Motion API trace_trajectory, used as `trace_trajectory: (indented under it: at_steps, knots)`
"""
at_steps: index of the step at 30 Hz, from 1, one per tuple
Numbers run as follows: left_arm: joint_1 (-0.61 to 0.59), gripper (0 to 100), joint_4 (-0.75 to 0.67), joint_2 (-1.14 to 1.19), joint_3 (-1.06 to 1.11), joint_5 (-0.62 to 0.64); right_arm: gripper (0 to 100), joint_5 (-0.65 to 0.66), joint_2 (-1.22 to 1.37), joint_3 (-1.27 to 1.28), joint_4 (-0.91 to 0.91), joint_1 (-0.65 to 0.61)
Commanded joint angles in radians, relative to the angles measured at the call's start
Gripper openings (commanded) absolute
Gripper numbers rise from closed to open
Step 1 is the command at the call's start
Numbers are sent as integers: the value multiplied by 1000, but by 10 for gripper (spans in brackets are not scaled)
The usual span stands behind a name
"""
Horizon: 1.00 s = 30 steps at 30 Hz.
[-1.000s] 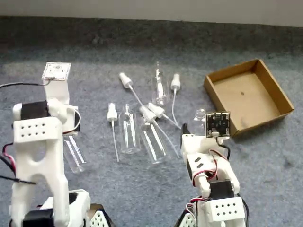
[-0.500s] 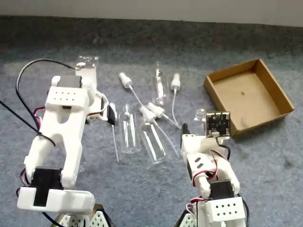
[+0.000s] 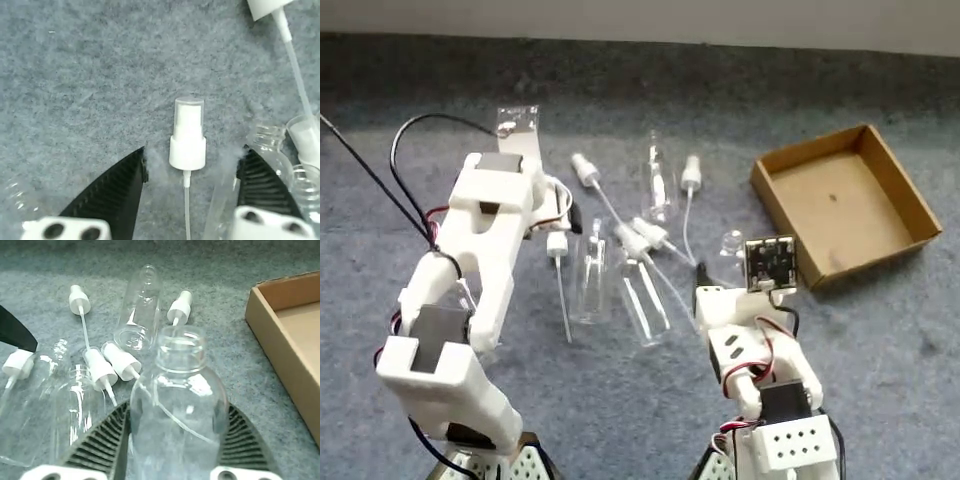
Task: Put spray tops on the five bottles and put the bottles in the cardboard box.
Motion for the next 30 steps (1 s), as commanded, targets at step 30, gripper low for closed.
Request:
trace_trajectory:
  at_steps: [30]
  knots:
    - [-24, 28, 123, 173, -269, 51, 159, -3, -13, -5, -27, -13]
